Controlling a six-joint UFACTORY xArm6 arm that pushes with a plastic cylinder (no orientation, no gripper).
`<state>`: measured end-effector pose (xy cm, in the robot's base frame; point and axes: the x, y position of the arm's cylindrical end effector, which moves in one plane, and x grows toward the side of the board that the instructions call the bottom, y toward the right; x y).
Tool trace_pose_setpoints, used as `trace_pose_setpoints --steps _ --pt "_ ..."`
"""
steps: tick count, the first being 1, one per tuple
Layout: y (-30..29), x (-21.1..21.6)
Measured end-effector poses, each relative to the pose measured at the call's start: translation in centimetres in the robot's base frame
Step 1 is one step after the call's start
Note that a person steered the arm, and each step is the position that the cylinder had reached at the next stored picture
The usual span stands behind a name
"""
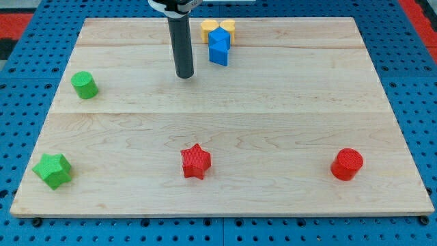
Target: Slightly move the blue triangle towards the left
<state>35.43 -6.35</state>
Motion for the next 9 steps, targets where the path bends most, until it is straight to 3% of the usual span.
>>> trace_pose_setpoints --steps 3,6,9 --pt "9.6 -2.6" --pt "8.7 -5.9" --pt "13.9 -5.9"
